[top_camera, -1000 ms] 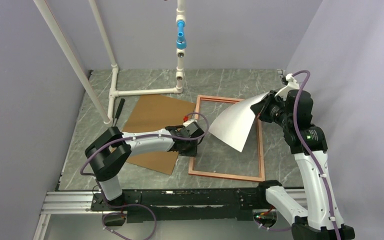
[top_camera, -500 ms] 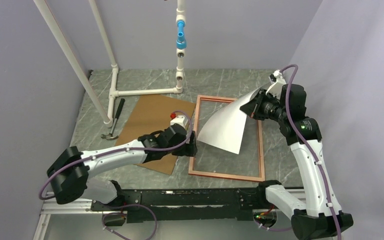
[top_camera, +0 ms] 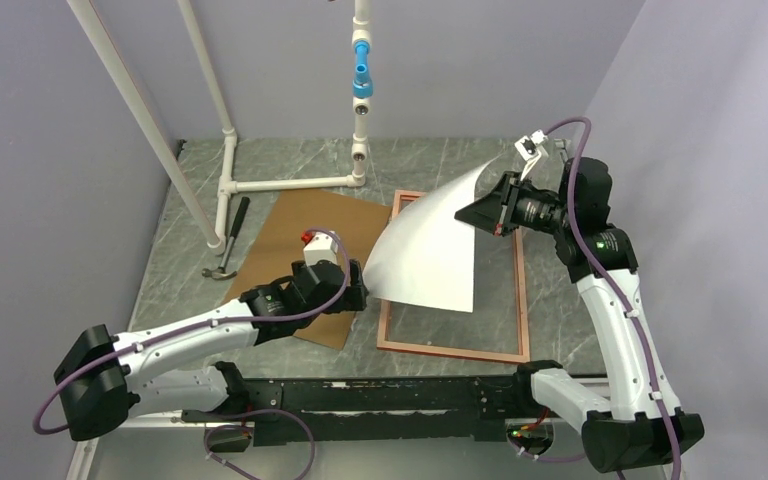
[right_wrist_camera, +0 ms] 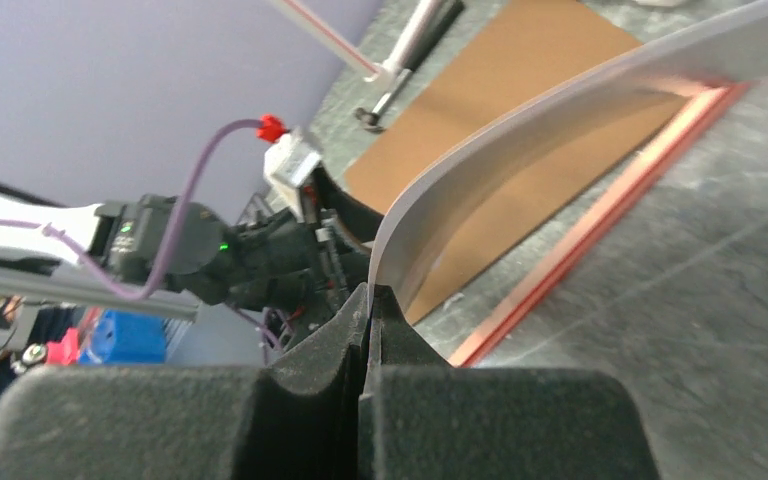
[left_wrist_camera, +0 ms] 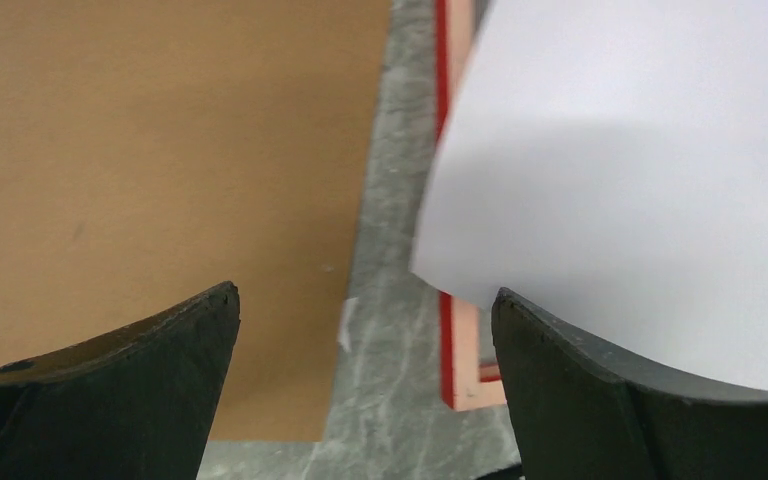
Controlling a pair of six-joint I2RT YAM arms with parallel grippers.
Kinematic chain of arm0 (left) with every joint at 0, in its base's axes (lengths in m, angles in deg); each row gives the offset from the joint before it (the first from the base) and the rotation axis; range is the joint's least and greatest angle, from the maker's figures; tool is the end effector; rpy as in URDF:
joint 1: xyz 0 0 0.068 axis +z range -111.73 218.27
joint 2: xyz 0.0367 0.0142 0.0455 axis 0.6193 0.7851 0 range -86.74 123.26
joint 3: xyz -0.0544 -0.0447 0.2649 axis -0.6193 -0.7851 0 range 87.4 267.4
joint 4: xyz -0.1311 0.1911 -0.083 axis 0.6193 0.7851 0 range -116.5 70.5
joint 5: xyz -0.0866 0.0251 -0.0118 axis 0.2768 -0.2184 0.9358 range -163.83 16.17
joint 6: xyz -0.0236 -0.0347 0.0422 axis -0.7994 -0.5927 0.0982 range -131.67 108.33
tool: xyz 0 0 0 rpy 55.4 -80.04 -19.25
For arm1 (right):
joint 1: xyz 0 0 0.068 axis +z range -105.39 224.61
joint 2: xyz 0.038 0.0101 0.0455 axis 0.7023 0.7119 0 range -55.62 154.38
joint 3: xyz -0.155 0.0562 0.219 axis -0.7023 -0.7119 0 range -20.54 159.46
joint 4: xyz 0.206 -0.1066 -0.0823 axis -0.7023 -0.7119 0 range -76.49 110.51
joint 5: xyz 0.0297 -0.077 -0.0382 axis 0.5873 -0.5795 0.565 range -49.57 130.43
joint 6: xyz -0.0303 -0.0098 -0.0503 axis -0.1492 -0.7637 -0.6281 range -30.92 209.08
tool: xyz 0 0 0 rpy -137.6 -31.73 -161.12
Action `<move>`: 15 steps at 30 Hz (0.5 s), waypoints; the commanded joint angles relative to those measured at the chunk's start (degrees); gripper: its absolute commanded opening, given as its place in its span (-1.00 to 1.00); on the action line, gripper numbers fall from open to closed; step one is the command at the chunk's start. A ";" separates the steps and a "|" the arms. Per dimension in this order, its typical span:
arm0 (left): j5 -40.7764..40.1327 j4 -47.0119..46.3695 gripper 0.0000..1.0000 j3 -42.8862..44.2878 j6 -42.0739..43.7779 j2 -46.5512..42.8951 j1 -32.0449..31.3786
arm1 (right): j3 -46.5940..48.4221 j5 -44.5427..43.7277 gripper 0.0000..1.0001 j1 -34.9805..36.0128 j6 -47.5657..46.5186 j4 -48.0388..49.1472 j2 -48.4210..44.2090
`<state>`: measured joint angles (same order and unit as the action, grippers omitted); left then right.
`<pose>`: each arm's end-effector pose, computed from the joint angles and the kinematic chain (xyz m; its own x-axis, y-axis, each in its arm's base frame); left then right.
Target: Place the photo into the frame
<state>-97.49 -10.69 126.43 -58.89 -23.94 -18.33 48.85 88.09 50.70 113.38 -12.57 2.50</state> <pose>0.1357 -0.1740 0.2396 -0.6746 -0.1983 -0.7110 0.1462 0.9083 -0.3920 0.1838 0.0519 0.4038 -0.6470 0.2097 -0.7331 -0.5350 0.5601 0.6325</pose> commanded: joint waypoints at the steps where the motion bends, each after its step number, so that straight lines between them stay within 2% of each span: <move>1: -8.31 9.05 0.98 3.77 -3.45 0.46 -0.07 | 1.01 9.76 -1.00 -0.13 1.54 7.94 -0.88; 3: -10.36 12.33 0.98 4.44 -5.37 0.35 0.00 | 0.47 9.95 -1.00 -0.15 1.05 8.13 -1.24; 7: -11.80 12.50 0.97 3.41 -6.69 -1.52 0.00 | -1.79 4.56 -1.00 -0.11 -2.88 3.01 -0.08; 12: -11.98 11.09 0.96 1.43 -6.27 -3.26 0.06 | -10.93 -0.19 -1.00 -0.22 -5.43 0.80 4.34; 15: -12.23 11.62 0.96 1.47 -6.26 -3.07 0.07 | -15.52 -6.09 -1.00 -0.35 -5.82 0.13 6.95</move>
<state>-107.41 0.79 128.11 -64.10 -26.12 -18.33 38.47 89.24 50.70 110.12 -9.95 6.09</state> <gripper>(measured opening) 0.983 0.007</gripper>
